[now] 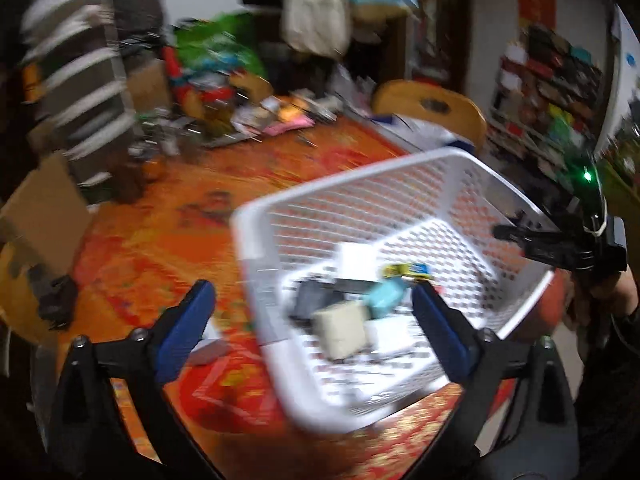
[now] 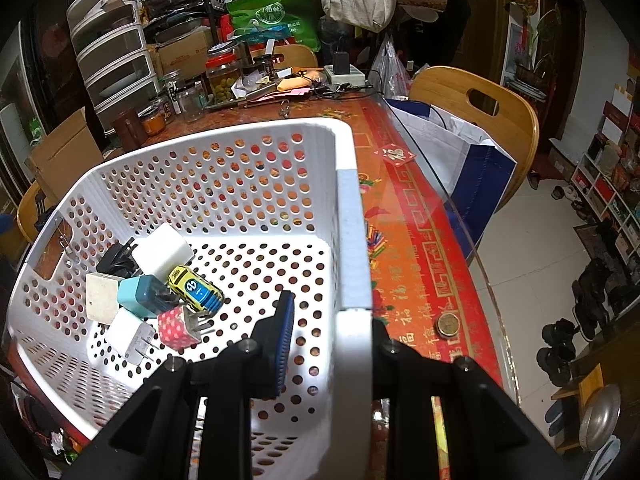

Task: Organize rigid objects

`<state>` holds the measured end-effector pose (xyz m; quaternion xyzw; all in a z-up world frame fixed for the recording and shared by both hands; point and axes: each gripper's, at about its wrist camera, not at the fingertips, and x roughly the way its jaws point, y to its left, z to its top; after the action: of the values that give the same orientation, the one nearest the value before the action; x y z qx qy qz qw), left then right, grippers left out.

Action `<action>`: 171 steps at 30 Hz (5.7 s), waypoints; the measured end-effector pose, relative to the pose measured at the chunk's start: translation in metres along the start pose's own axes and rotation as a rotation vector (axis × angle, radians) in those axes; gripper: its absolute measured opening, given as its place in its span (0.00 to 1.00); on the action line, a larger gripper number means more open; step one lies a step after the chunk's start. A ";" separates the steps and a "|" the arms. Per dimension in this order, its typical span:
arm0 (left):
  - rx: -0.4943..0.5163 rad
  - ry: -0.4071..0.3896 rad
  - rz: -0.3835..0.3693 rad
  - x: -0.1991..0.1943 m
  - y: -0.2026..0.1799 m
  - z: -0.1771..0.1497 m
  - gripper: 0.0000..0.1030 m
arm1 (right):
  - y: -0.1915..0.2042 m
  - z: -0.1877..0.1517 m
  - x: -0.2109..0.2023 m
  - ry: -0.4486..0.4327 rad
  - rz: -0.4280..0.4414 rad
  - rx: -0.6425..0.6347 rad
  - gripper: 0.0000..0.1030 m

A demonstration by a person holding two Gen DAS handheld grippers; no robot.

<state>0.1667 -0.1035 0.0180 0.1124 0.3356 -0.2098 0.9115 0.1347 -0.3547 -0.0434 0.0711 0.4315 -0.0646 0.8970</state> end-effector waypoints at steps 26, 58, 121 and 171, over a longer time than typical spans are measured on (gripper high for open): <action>-0.325 0.268 0.147 0.154 0.124 -0.087 1.00 | -0.002 0.000 0.000 -0.003 -0.006 -0.001 0.24; -0.264 0.129 0.417 0.084 0.151 -0.038 0.46 | -0.001 0.000 -0.001 -0.006 0.001 -0.011 0.24; 0.260 0.453 0.030 0.160 -0.115 0.056 0.46 | 0.006 -0.001 -0.001 -0.012 0.009 -0.011 0.26; -0.107 -0.150 0.072 -0.192 -0.022 -0.104 1.00 | 0.154 -0.145 -0.257 -0.485 -0.046 -0.017 1.00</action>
<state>-0.0338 -0.0283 0.0646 0.0592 0.2728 -0.1665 0.9457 -0.1083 -0.1630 0.0794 0.0361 0.2057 -0.0968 0.9731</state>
